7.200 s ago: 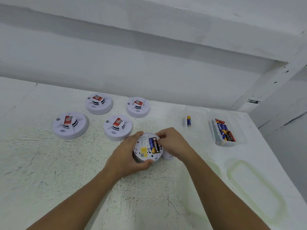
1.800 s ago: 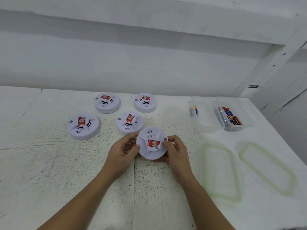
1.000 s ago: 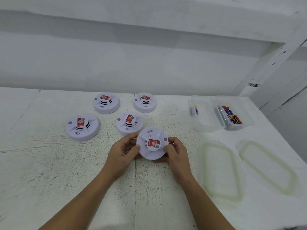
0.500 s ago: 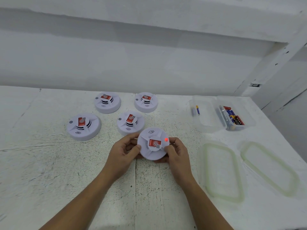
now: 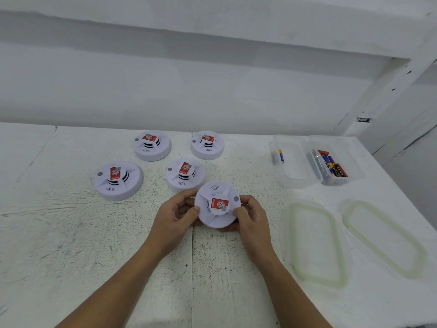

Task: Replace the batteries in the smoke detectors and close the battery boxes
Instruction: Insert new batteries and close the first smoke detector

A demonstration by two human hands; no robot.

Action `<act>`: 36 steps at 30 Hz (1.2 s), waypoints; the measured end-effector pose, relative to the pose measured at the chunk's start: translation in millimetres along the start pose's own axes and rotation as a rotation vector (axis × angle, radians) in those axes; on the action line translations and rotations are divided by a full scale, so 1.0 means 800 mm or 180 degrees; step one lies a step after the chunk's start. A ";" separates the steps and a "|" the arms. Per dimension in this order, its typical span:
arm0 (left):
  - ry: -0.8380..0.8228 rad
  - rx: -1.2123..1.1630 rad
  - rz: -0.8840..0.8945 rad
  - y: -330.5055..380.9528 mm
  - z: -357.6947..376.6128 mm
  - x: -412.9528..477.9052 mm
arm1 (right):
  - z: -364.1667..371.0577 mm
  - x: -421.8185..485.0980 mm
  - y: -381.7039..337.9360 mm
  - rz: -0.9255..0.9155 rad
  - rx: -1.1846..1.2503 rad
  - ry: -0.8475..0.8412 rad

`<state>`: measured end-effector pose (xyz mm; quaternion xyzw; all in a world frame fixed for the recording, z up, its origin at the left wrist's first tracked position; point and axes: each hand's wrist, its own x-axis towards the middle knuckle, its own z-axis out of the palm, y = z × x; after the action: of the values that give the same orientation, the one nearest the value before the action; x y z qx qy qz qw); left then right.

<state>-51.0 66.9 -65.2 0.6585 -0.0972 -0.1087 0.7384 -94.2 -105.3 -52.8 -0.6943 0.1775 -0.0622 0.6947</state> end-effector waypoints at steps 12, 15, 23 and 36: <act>0.0006 0.0081 0.0000 -0.002 -0.001 0.001 | 0.000 -0.002 -0.002 -0.0016 -0.0057 0.0010; 0.0001 0.0133 0.0021 -0.003 -0.002 0.001 | 0.001 -0.002 -0.001 -0.0011 -0.0066 -0.0001; 0.0023 0.0209 -0.0005 -0.006 -0.004 0.001 | 0.002 -0.003 -0.003 0.0038 -0.0096 0.0032; 0.0034 0.0291 -0.0013 -0.006 -0.004 0.001 | 0.002 -0.005 -0.003 -0.0019 -0.0093 0.0024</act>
<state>-49.1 69.1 -70.5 0.6923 -0.0968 -0.1021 0.7078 -97.1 -102.2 -50.1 -0.7046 0.1789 -0.0643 0.6836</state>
